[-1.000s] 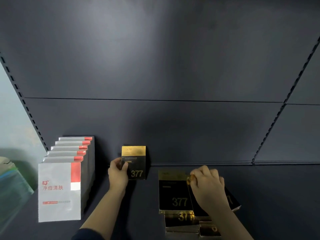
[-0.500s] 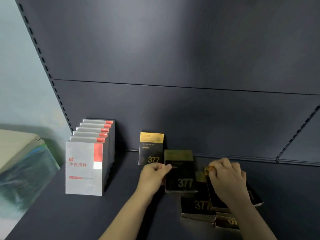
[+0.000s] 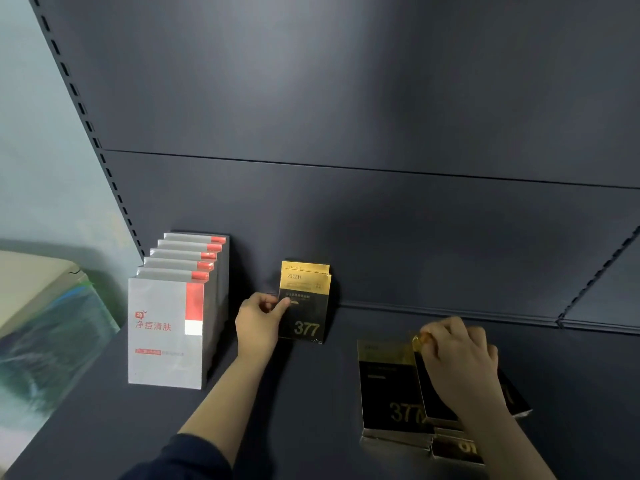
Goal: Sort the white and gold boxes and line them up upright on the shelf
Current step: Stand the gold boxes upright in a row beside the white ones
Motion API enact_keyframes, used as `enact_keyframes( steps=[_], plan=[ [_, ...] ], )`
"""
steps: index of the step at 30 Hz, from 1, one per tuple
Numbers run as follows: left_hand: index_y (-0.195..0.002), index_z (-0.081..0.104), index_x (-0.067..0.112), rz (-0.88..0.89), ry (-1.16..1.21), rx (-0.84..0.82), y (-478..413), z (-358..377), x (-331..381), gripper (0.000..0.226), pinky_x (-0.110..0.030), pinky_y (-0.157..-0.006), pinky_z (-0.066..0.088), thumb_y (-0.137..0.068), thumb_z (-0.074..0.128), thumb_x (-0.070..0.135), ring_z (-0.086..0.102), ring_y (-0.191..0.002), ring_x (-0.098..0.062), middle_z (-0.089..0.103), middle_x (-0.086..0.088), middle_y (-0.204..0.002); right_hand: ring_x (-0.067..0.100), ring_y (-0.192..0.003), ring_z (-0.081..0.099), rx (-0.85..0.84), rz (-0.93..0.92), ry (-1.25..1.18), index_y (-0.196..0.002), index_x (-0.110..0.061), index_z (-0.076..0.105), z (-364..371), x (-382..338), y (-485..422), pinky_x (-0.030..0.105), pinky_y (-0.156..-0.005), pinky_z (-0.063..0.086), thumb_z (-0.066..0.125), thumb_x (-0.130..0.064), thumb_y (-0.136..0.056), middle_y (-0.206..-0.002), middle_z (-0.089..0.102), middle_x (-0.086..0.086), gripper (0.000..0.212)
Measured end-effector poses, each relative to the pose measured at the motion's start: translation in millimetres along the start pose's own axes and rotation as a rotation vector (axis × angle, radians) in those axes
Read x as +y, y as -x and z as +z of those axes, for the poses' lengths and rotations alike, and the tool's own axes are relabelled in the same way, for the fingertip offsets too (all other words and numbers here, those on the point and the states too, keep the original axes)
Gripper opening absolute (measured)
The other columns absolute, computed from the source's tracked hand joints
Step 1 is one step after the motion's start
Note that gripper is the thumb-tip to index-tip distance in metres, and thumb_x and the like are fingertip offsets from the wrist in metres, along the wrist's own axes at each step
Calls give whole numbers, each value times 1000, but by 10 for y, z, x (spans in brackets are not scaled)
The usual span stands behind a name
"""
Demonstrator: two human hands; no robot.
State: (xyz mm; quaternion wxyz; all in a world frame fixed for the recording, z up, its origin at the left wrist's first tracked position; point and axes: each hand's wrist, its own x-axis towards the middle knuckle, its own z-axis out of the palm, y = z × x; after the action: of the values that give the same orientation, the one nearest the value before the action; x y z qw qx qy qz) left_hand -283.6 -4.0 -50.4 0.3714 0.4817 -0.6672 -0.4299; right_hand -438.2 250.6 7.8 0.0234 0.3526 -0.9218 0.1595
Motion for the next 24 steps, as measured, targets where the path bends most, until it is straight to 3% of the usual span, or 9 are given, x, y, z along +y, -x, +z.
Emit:
enact_keyframes(
  steps=[3, 5, 8, 11, 13, 15, 18, 21, 24],
  plan=[
    [-81, 53, 18, 11, 46, 71, 154, -19, 84, 24, -24, -62, 48, -82, 76, 26, 61, -78, -21, 60, -4, -83, 16, -110, 36, 6, -6, 1, -109, -31, 58, -1, -2, 7, 40, -96, 32, 35, -35, -97, -115, 47, -10, 26],
    [-79, 50, 19, -10, 103, 50, 387, 5, 163, 29, -30, -62, 49, -81, 73, 37, 61, -75, -23, 61, -6, -81, 16, -109, 36, 15, -10, 4, -110, -31, 58, 0, 1, 7, 41, -96, 33, 36, -34, -97, -116, 47, -10, 26],
    [-84, 52, 23, -116, 54, -316, 861, 168, 260, 50, -30, -65, 48, -68, 64, 68, 61, -78, -16, 63, 0, -86, 16, -108, 37, 26, -15, 5, -109, -30, 58, 6, 3, 12, 41, -95, 33, 37, -33, -96, -116, 48, -9, 25],
    [-110, 53, 24, -224, -61, -721, 1202, 300, 293, 74, -27, -74, 54, -57, 67, 75, 64, -96, -11, 64, 7, -108, 17, -108, 38, 31, -19, 14, -111, -29, 58, 8, 3, 14, 41, -94, 34, 37, -33, -96, -115, 48, -8, 27],
    [-107, 60, 28, -216, -103, -821, 1295, 334, 297, 67, -21, -70, 55, -56, 72, 70, 67, -90, -3, 69, 11, -103, 16, -107, 38, 36, -23, 20, -112, -29, 58, 12, 11, 14, 40, -93, 34, 36, -33, -96, -114, 48, -9, 28],
    [-95, 67, 24, -192, -88, -796, 1303, 335, 302, 48, -23, -65, 58, -62, 78, 58, 70, -80, -4, 73, 9, -92, 16, -106, 38, 39, -29, 22, -112, -29, 59, 11, 16, 17, 40, -93, 34, 37, -33, -96, -113, 48, -9, 28],
    [-74, 60, 15, -207, 13, -715, 1254, 283, 318, 29, -21, -55, 55, -72, 82, 35, 65, -62, -8, 66, 3, -71, 16, -107, 39, 34, -26, 18, -113, -29, 59, -5, 7, 16, 40, -94, 33, 38, -34, -96, -113, 48, -9, 27],
    [-79, 66, 11, -315, 224, -736, 1239, 192, 314, 17, -21, -54, 55, -79, 80, 20, 61, -51, -5, 62, 9, -53, 16, -107, 38, 38, -30, 8, -113, -28, 60, -19, 14, 17, 40, -94, 33, 39, -33, -96, -113, 48, -10, 27],
    [-93, 69, 7, -385, 346, -734, 1199, 84, 313, 10, -22, -54, 55, -86, 73, 13, 66, -56, -8, 70, 4, -65, 15, -108, 37, 21, -33, 0, -113, -28, 59, -25, 17, 22, 40, -96, 32, 38, -33, -97, -113, 48, -10, 28]
  ],
)
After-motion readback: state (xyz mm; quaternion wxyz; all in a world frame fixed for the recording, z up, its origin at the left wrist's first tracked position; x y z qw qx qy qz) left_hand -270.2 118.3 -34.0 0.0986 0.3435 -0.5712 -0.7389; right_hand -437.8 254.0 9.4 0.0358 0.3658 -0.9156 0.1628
